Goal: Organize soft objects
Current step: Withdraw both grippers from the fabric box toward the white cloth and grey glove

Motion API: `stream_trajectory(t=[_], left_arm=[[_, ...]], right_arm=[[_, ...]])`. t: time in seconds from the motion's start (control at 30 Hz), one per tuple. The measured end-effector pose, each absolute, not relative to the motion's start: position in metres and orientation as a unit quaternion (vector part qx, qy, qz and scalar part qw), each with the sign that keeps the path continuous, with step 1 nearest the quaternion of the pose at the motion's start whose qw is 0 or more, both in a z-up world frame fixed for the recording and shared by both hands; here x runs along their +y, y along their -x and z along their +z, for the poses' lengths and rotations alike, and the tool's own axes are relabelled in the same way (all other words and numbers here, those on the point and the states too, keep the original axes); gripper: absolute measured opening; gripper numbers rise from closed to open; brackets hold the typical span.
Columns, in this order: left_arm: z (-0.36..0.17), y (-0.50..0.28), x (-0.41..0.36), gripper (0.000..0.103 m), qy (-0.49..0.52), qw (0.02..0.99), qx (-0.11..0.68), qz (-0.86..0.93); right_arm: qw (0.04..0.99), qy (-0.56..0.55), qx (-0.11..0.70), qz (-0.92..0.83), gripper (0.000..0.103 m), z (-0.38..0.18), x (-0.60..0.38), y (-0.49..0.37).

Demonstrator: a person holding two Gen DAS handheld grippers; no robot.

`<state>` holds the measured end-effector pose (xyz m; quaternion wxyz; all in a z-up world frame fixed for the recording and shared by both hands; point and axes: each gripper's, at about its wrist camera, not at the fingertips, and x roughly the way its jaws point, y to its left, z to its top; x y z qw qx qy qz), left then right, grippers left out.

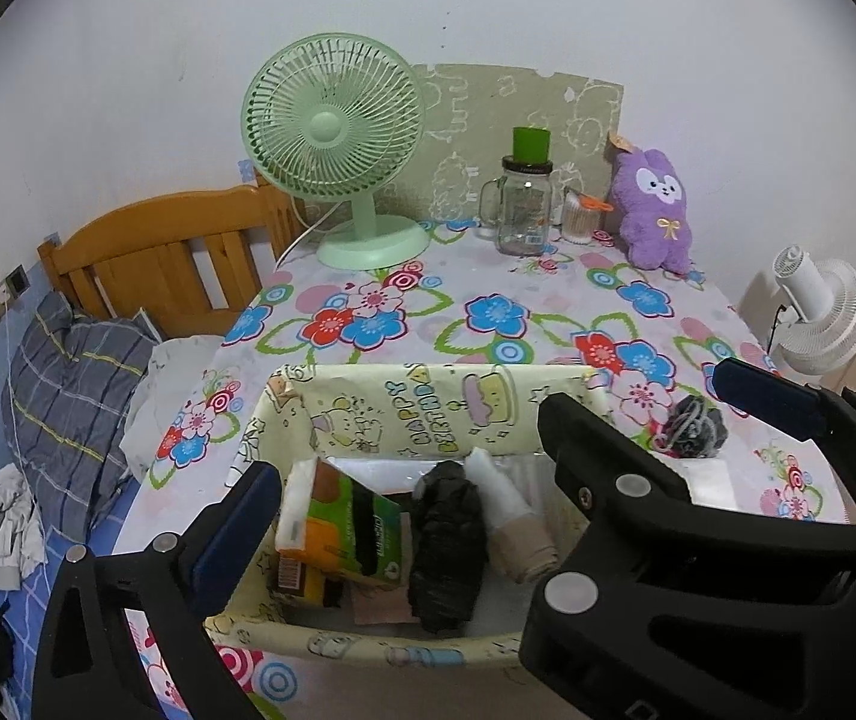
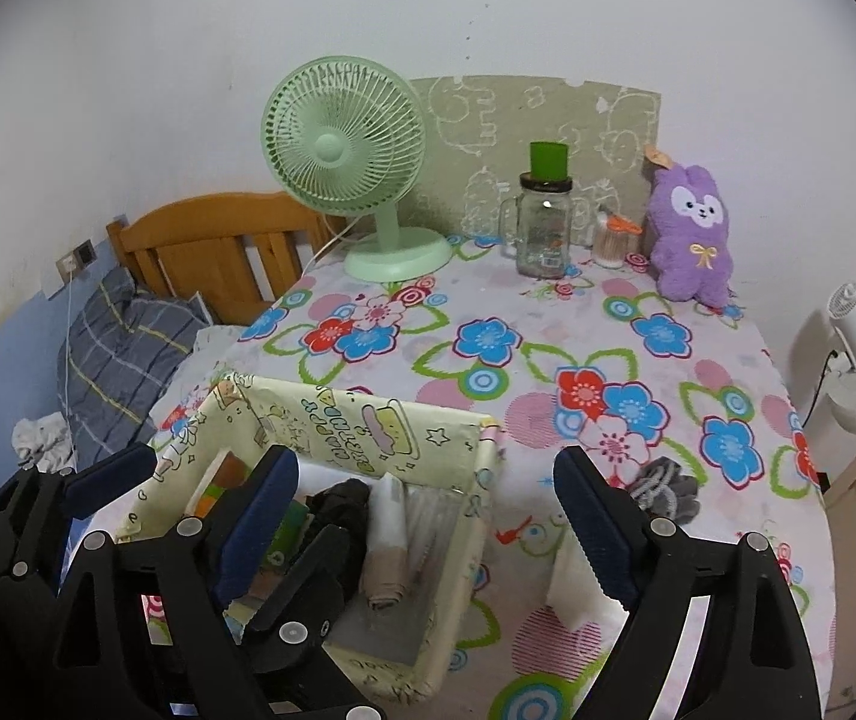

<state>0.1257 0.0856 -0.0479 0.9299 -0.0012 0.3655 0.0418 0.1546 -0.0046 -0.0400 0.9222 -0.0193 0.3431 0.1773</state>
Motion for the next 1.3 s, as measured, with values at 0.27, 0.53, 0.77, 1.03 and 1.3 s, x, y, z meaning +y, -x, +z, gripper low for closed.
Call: stream_trajectory(t=[0.27, 0.53, 0.77, 1.03, 1.3], left_arm=[[-0.036, -0.114, 0.066, 0.103, -0.005, 0.936, 0.352, 0.029], [-0.024, -0.103, 0.044, 0.103, -0.015, 0.942, 0.335, 0.019], [-0.019, -0.097, 0.023, 0.103, -0.017, 0.943, 0.333, 0.001], [-0.020, -0.091, -0.001, 0.103, -0.018, 0.942, 0.334, -0.022], [-0.022, -0.086, -0.026, 0.103, -0.038, 0.939, 0.340, -0.013]], right_arm=[[0.933, 0.013, 0.322, 0.163, 0.094, -0.028, -0.027, -0.139], [0.940, -0.003, 0.307, 0.151, 0.101, -0.017, -0.052, -0.126], [0.947, 0.003, 0.293, 0.132, 0.103, -0.008, -0.075, -0.114], [0.953, 0.020, 0.282, 0.109, 0.103, -0.005, -0.098, -0.104], [0.958, 0.030, 0.275, 0.081, 0.103, -0.007, -0.123, -0.096]])
